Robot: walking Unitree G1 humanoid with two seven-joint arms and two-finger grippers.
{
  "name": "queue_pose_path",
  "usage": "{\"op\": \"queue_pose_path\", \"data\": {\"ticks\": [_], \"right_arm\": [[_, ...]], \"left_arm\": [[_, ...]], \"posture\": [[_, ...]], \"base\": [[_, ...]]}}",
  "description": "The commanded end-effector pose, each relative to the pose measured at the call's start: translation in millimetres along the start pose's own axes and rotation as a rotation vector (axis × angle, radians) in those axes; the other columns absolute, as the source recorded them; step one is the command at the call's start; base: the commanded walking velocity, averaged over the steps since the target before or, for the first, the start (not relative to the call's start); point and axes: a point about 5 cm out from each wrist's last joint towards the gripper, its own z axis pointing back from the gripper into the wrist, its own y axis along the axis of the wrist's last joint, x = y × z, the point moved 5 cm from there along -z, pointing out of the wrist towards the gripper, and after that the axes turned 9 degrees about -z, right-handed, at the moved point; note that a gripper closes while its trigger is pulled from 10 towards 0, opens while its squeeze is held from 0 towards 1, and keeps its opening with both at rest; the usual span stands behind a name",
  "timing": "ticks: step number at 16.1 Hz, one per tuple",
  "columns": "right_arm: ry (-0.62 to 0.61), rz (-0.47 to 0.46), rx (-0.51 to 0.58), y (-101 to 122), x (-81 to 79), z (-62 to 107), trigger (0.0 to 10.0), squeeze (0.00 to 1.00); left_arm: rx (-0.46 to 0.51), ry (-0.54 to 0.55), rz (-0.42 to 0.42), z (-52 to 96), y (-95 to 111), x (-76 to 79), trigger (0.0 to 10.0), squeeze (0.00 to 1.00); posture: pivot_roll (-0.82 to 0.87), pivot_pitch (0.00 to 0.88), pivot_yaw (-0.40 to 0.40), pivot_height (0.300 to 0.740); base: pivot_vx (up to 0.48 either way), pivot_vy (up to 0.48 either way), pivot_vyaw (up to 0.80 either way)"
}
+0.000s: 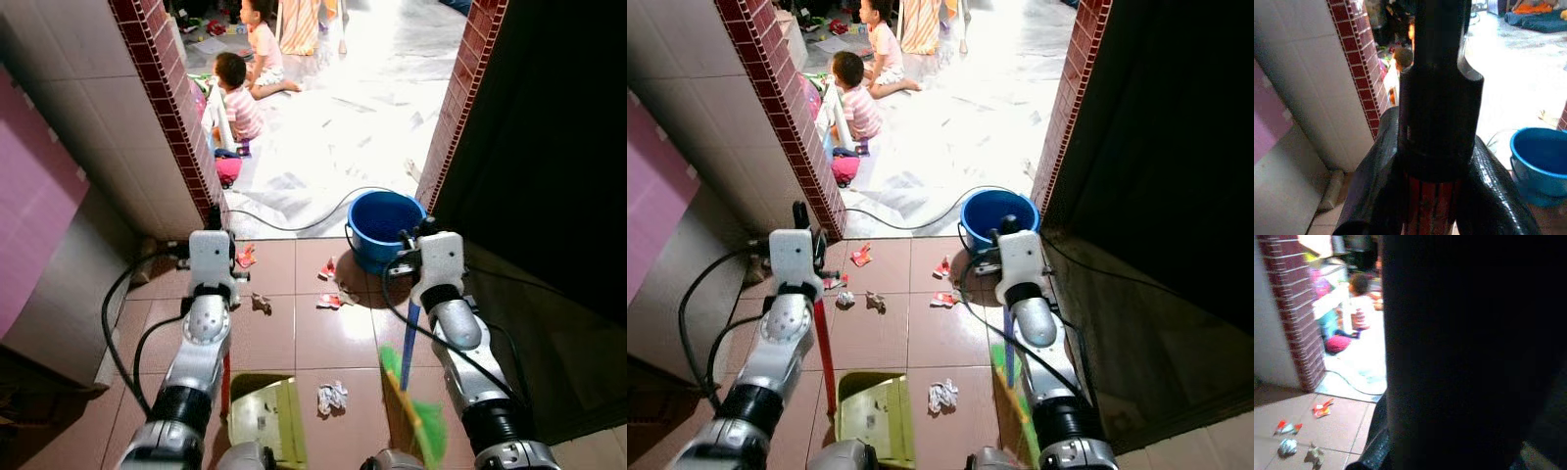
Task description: Sweep floor
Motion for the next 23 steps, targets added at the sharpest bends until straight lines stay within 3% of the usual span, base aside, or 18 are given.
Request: {"op": "queue_pose_path", "data": {"ticks": [1, 3, 6, 8, 10, 12, 13, 16, 19, 21, 23], "right_arm": [[-0.069, -0.119, -0.053, -8.5, 5.1, -1.5, 10.0, 0.0], [-0.095, -0.173, -0.066, -8.7, 7.4, -3.4, 10.0, 0.0], [-0.083, -0.315, -0.06, 1.1, 3.5, -7.8, 10.0, 0.0], [-0.01, -0.468, -0.033, 18.0, -5.9, -10.6, 10.0, 0.0], [0.041, -0.554, 0.024, 38.3, -11.3, -14.2, 10.0, 0.0], [0.167, -0.616, 0.072, 67.9, -31.3, -19.6, 10.0, 0.0], [0.181, -0.618, 0.074, 70.8, -33.5, -20.0, 10.0, 0.0], [0.247, -0.454, 0.088, 81.0, -40.1, -20.4, 10.0, 0.0], [0.238, -0.417, 0.051, 73.7, -34.3, -17.7, 10.0, 0.0], [0.258, -0.238, 0.069, 71.1, -33.7, -13.6, 10.0, 0.0], [0.258, -0.202, 0.07, 69.0, -33.3, -12.4, 10.0, 0.0]], "left_arm": [[0.013, 0.019, 0.032, -3.4, 2.7, 2.8, 10.0, 0.0], [-0.01, 0.017, 0.039, -4.1, -1.6, 10.0, 10.0, 0.0], [-0.033, -0.079, 0.128, -5.5, 1.0, 39.5, 10.0, 0.0], [-0.051, -0.11, 0.155, -5.4, 0.7, 52.2, 10.0, 0.0], [-0.073, -0.126, 0.179, -2.2, -3.0, 59.8, 10.0, 0.0], [-0.109, -0.154, 0.23, 3.3, -10.8, 66.5, 10.0, 0.0], [-0.115, -0.155, 0.241, 3.6, -11.8, 66.8, 10.0, 0.0], [-0.142, -0.153, 0.341, 1.9, -15.1, 64.7, 10.0, 0.0], [-0.159, -0.17, 0.453, 1.7, -15.9, 67.0, 10.0, 0.0], [-0.199, -0.199, 0.574, 1.1, -19.3, 69.9, 10.0, 0.0], [-0.209, -0.2, 0.536, 1.3, -23.2, 67.6, 10.0, 0.0]], "posture": [[-0.16, 0.0, 0.07, 0.74], [-0.18, 0.0, 0.08, 0.74], [-0.21, 0.0, 0.091, 0.74], [-0.22, 0.0, 0.094, 0.74], [-0.22, 0.0, 0.093, 0.74], [-0.22, 0.0, 0.09, 0.74], [-0.22, 0.0, 0.089, 0.74], [-0.22, 0.0, 0.082, 0.74], [-0.22, 0.0, 0.078, 0.74], [-0.22, 0.0, 0.075, 0.74], [-0.23, 0.0, 0.076, 0.74]], "base": [[0.0, 0.0, 0.0], [0.0, 0.0, 0.0], [0.0, 0.0, 0.0], [0.0, 0.0, 0.0], [0.0, 0.0, 0.0], [0.0, 0.0, 0.0], [0.0, 0.0, 0.0], [0.0, 0.0, 0.0], [0.0, 0.0, 0.0], [0.0, 0.0, 0.0], [0.0, 0.0, 0.0]]}}
